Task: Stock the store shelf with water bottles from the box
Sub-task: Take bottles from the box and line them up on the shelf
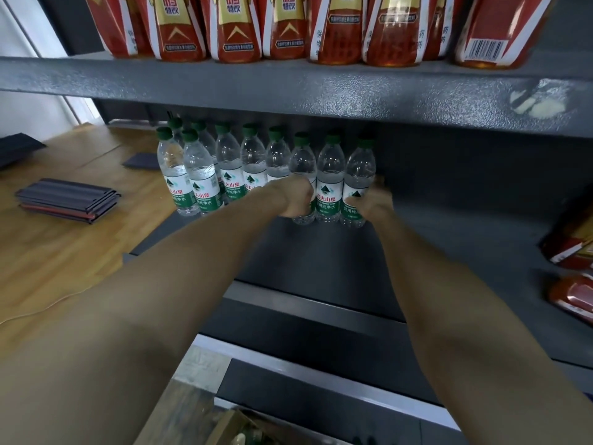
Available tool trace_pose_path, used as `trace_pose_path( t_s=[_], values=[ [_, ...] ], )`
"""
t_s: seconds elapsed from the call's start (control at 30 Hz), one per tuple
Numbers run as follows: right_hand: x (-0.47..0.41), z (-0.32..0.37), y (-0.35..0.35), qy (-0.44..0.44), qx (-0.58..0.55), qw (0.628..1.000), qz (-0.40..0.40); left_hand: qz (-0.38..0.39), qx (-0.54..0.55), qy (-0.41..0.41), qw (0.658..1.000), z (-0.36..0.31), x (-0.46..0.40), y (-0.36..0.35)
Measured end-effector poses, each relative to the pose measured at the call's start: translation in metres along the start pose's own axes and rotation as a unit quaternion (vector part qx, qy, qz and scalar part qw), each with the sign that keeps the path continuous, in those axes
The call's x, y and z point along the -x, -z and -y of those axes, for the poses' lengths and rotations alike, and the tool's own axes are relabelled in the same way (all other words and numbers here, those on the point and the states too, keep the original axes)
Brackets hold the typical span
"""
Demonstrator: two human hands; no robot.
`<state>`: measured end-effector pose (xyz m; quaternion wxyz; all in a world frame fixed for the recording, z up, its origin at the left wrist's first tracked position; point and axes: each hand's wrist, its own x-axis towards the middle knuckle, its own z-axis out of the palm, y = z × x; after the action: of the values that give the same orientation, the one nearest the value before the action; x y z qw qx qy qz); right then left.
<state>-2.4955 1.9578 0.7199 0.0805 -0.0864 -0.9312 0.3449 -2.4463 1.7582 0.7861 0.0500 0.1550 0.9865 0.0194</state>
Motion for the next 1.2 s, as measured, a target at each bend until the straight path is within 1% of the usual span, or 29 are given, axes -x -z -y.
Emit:
trace_pose_path(
  t_s=[0.1, 0.2, 0.3, 0.43, 0.53, 0.6, 0.7, 0.77, 0.87, 0.97, 1.1, 1.2],
  values=[
    [0.01, 0.005, 0.005, -0.014, 0.023, 1.0, 0.014, 0.0, -0.002, 0.001, 1.0, 0.002, 0.012, 0.005],
    [0.027, 0.01, 0.007, -0.008, 0.033, 0.999, -0.006, -0.006, 0.0, -0.005, 1.0, 0.004, 0.027, 0.01],
    [0.052, 0.016, 0.009, -0.025, -0.01, 1.0, -0.011, -0.001, -0.002, -0.014, 1.0, 0.006, 0.043, 0.011],
    [0.092, 0.027, 0.01, -0.015, -0.01, 1.0, 0.014, -0.001, 0.002, -0.015, 1.0, 0.01, 0.073, 0.009],
    [0.125, 0.038, 0.007, -0.023, -0.002, 1.0, 0.013, -0.005, 0.013, -0.046, 0.999, 0.016, 0.097, 0.003],
    [0.148, 0.045, 0.003, -0.033, -0.006, 0.999, 0.017, 0.007, 0.023, -0.068, 0.997, 0.022, 0.115, -0.003],
    [0.182, 0.054, -0.005, -0.035, 0.005, 0.998, 0.044, 0.012, 0.018, -0.089, 0.996, 0.035, 0.141, -0.014],
    [0.206, 0.059, -0.013, -0.037, 0.014, 0.997, 0.065, 0.016, 0.018, -0.097, 0.995, 0.046, 0.157, -0.023],
    [0.24, 0.066, -0.028, -0.04, 0.009, 0.997, 0.07, 0.024, 0.032, -0.101, 0.994, 0.063, 0.181, -0.039],
    [0.275, 0.07, -0.05, -0.041, 0.018, 0.996, 0.073, 0.044, 0.014, -0.117, 0.992, 0.07, 0.201, -0.06],
    [0.317, 0.068, -0.08, -0.055, 0.027, 0.993, 0.103, 0.079, 0.006, -0.146, 0.986, 0.074, 0.222, -0.092],
    [0.346, 0.057, -0.099, -0.077, 0.023, 0.99, 0.119, 0.12, 0.011, -0.152, 0.981, 0.075, 0.234, -0.119]
  ],
)
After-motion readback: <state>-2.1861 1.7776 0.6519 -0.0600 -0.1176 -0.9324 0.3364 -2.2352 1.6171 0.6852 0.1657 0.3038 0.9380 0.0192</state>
